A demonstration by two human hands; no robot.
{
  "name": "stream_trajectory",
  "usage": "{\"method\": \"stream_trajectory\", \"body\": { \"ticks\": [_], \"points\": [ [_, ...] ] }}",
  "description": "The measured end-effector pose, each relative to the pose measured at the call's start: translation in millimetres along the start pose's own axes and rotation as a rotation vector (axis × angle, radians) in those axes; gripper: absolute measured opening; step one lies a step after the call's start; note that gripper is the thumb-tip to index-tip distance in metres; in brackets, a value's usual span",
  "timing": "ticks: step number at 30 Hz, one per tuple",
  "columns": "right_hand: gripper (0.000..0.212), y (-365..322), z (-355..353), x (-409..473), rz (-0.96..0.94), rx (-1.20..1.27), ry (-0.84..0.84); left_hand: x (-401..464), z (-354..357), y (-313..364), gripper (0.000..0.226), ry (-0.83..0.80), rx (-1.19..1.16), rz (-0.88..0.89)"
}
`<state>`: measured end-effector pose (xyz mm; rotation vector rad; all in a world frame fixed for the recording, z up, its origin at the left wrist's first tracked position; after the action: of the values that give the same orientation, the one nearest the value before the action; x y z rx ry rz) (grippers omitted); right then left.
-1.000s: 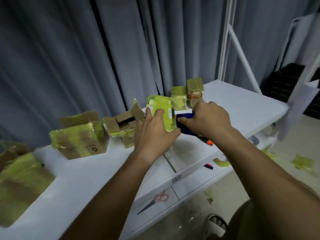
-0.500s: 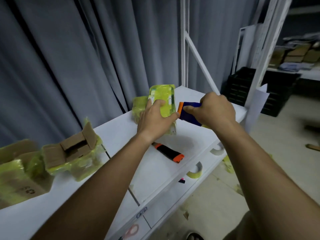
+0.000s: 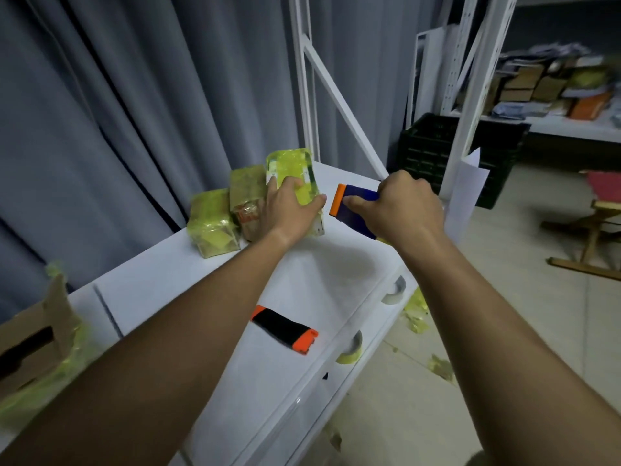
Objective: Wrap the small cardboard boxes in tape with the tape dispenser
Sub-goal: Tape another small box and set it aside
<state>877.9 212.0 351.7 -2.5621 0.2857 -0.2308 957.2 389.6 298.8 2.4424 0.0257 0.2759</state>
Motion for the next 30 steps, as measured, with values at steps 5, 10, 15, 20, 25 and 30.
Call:
{"method": "stream_trajectory", "body": {
  "ticks": [5,10,15,20,25,30],
  "points": [
    [0.049,9,20,20,0.023,0.015,0.009,32,28,-13,0.059,-0.031,0.073,-0.029],
    [0.05,24,40,39,0.067,0.018,0.008,61,52,-17,0.059,-0.009,0.145,-0.069],
    [0.048,40,49,47,0.1,0.003,0.014,75,71,-16,0.062,-0.029,0.197,-0.055],
    [0.048,47,54,52,0.127,-0.012,-0.003,81,87,-22,0.069,-0.083,0.273,-0.067],
    [0.052,44,52,50,0.117,-0.009,-0.023,81,76,-11,0.068,-0.193,0.403,-0.041],
    [0.052,34,39,38,0.088,-0.002,-0.033,76,50,-1,0.059,-0.353,0.506,-0.007]
  ]
}}
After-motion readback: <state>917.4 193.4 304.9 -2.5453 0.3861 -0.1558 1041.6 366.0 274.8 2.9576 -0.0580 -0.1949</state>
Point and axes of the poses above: each hand's wrist, its own x-axis towards the middle knuckle, its own z-axis out of the palm, y = z × x, the point moved 2 cm from there along x, towards the middle knuckle, and after that the axes turned 6 degrees about -y, right-handed, at the moved point
